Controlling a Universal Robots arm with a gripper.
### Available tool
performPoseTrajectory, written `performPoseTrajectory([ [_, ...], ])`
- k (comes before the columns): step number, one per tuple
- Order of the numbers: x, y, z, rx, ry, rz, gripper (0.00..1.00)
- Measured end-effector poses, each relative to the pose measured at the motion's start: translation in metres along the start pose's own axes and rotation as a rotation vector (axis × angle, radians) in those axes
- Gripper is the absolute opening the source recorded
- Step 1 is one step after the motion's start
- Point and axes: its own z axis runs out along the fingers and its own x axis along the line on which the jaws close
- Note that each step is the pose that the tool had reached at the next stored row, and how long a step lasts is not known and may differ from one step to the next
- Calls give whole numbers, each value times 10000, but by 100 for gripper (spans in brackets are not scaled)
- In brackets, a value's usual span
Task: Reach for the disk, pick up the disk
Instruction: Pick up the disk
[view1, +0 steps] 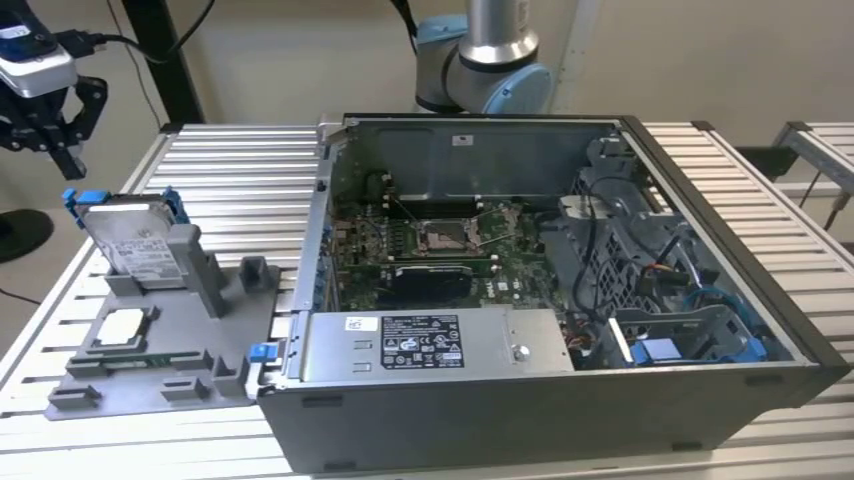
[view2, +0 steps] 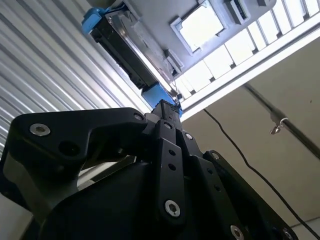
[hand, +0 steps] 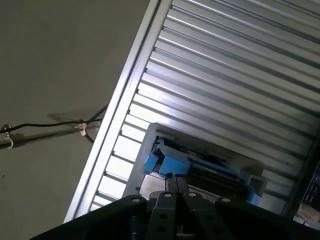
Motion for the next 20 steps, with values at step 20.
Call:
performPoseTrajectory([
  [20,0,0,0,0,87,-2298,0],
])
